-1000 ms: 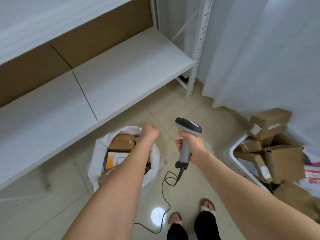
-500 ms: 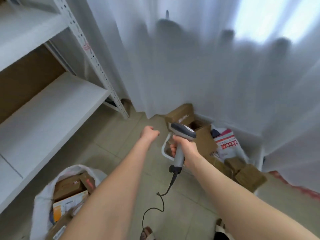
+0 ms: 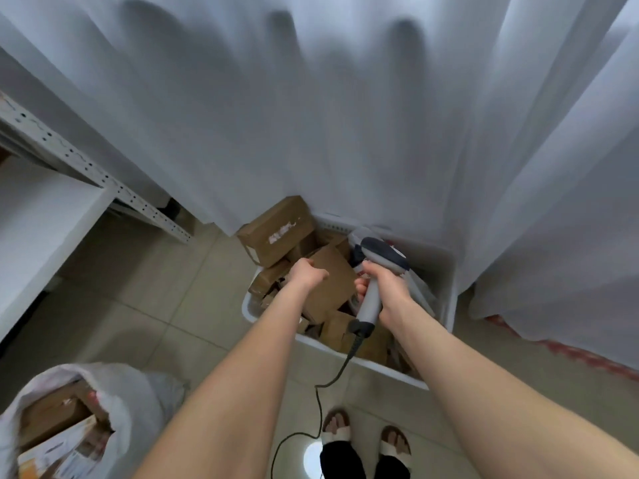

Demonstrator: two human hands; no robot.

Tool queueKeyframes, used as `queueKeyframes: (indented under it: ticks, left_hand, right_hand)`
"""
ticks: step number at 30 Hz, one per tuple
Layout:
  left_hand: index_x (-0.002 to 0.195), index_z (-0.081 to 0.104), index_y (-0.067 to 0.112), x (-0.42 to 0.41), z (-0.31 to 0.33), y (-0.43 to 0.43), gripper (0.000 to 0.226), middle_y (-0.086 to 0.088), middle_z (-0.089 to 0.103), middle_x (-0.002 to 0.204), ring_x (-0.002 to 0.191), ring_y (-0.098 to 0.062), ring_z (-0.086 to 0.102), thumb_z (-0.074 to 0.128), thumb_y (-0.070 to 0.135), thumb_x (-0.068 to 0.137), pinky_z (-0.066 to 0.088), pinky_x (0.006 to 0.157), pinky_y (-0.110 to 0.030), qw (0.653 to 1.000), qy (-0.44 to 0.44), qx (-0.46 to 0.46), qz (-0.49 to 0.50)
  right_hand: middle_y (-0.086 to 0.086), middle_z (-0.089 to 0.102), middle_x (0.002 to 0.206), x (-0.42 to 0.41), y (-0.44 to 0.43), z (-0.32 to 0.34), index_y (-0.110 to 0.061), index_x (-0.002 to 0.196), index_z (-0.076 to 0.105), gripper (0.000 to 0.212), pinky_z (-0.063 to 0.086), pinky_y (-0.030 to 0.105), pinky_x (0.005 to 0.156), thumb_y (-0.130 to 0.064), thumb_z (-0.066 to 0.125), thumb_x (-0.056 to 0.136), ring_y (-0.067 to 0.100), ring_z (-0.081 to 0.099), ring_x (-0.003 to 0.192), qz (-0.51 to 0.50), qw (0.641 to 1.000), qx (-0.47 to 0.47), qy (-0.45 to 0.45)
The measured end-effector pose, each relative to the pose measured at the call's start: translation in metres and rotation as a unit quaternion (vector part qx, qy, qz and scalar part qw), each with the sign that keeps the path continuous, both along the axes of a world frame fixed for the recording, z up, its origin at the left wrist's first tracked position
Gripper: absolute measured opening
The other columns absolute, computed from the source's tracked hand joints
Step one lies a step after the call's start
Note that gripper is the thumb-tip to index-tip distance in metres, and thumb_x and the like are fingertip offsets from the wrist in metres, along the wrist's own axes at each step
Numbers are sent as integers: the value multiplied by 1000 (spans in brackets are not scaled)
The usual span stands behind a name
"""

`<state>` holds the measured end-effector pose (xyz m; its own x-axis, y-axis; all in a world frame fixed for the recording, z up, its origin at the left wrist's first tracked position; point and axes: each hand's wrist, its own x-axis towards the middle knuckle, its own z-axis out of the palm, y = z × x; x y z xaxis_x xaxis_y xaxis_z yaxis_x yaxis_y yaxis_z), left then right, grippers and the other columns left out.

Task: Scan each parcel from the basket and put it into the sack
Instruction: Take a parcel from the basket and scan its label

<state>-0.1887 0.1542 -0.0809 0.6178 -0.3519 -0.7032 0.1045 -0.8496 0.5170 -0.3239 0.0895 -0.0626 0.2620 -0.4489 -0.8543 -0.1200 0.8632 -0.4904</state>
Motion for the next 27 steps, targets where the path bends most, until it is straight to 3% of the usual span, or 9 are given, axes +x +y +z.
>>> queueKeyframes:
  ticks: [6,12,16,19,21,27]
  left_hand:
    - [142,37,6,31,-91,-43,63,-14,46,142,128,-29,47,67,19,88,41,104,-35,998,-28,42,-31]
    - [149,20,5,88,-178,-64,94,-16,36,148,135,-32,38,77,31,79,40,108,-41,988,-43,126,-73]
    - [148,21,4,121,-220,-66,97,-16,35,148,135,-32,36,75,43,78,37,109,-41,973,-25,199,-119]
    - [144,31,3,128,-237,-63,81,-13,40,144,130,-29,43,69,41,84,40,100,-34,955,17,229,-188]
    - [140,37,5,129,-240,-60,78,-14,40,144,127,-29,45,71,42,81,42,102,-35,942,22,250,-224]
    - [147,27,9,117,-219,-53,93,-20,12,154,137,-37,27,75,46,76,35,110,-45,920,41,278,-272]
  right_hand:
    - [5,67,68,27,-41,-91,-5,97,66,26,55,32,75,-28,71,86,15,62,60,5,999,40,10]
    - [7,65,65,62,-69,-175,-4,94,63,24,51,29,57,-26,71,87,16,59,55,9,997,69,32]
    - [8,65,65,78,-77,-209,-4,95,63,23,52,28,59,-24,72,87,16,60,57,14,995,88,37]
    - [9,65,69,85,-77,-223,-6,95,63,20,52,29,62,-23,72,87,16,60,59,17,994,103,43]
    - [9,66,71,87,-75,-225,-6,96,63,22,53,29,63,-24,73,86,16,61,60,19,992,111,51]
    - [9,65,70,95,-64,-208,-6,93,63,21,53,28,61,-24,72,86,16,61,61,9,991,125,50]
